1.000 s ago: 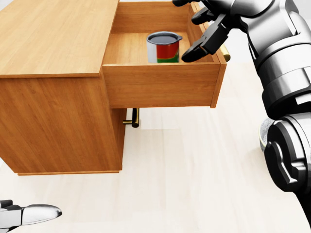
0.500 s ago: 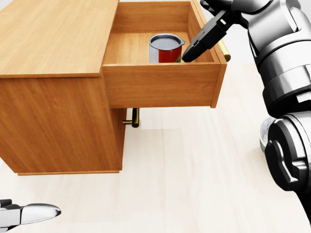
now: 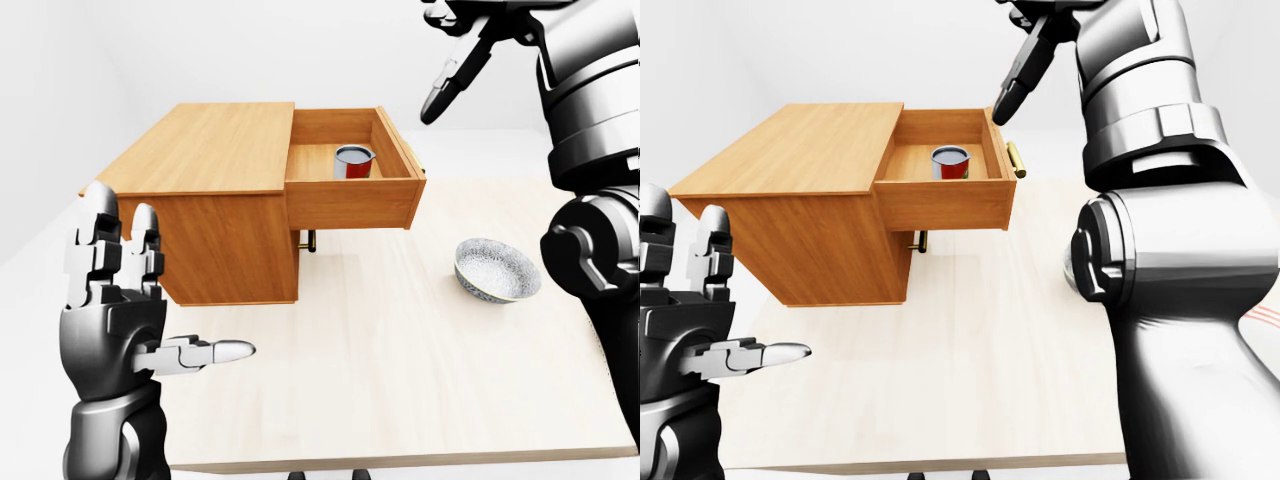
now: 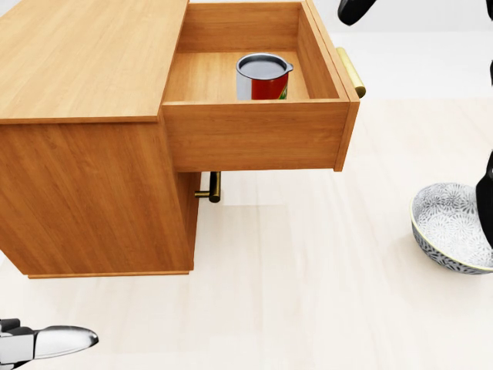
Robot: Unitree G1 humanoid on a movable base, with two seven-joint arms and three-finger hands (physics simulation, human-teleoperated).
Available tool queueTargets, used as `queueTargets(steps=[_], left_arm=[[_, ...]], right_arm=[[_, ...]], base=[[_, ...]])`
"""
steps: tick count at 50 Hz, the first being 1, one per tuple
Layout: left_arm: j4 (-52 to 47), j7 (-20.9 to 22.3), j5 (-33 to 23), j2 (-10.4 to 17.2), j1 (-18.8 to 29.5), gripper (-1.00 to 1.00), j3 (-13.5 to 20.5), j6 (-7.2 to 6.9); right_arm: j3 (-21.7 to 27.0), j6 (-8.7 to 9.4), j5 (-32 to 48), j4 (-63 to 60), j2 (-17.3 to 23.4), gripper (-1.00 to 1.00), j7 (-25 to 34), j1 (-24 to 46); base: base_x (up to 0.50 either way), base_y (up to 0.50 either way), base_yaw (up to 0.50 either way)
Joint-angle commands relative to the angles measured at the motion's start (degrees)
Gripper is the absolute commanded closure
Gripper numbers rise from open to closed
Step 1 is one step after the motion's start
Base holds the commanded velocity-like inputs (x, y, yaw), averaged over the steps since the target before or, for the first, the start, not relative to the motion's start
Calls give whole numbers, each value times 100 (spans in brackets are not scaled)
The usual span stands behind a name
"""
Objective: Put the ketchup in the top drawer of the cabinet.
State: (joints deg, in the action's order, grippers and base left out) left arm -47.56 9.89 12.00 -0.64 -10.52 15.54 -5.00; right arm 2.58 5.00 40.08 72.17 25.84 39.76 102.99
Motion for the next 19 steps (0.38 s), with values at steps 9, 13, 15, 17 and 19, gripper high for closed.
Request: queueTargets(steps=[9, 13, 15, 17, 19], left_arm=[[-72, 38, -40, -37, -98, -100, -57, 0], [-90, 56, -33, -51, -120, -100, -48, 0], [-118, 57, -21, -49, -116, -100, -34, 0], [-147, 57, 5, -47, -108, -100, -1, 0], [-160, 60, 23, -47, -98, -100, 25, 0]], right_arm=[[-21, 0, 396, -699, 516, -100, 24, 631], [-17, 0, 487, -1455, 661, -100, 24, 457], [30, 0, 517, -1875, 698, -100, 24, 321], [55, 0, 623, -2766, 800, -100, 24, 12], [100, 0, 736, -3495, 855, -100, 24, -292]], base=[[0, 0, 0], [0, 0, 0], [0, 0, 0], [0, 0, 0], [0, 0, 0]])
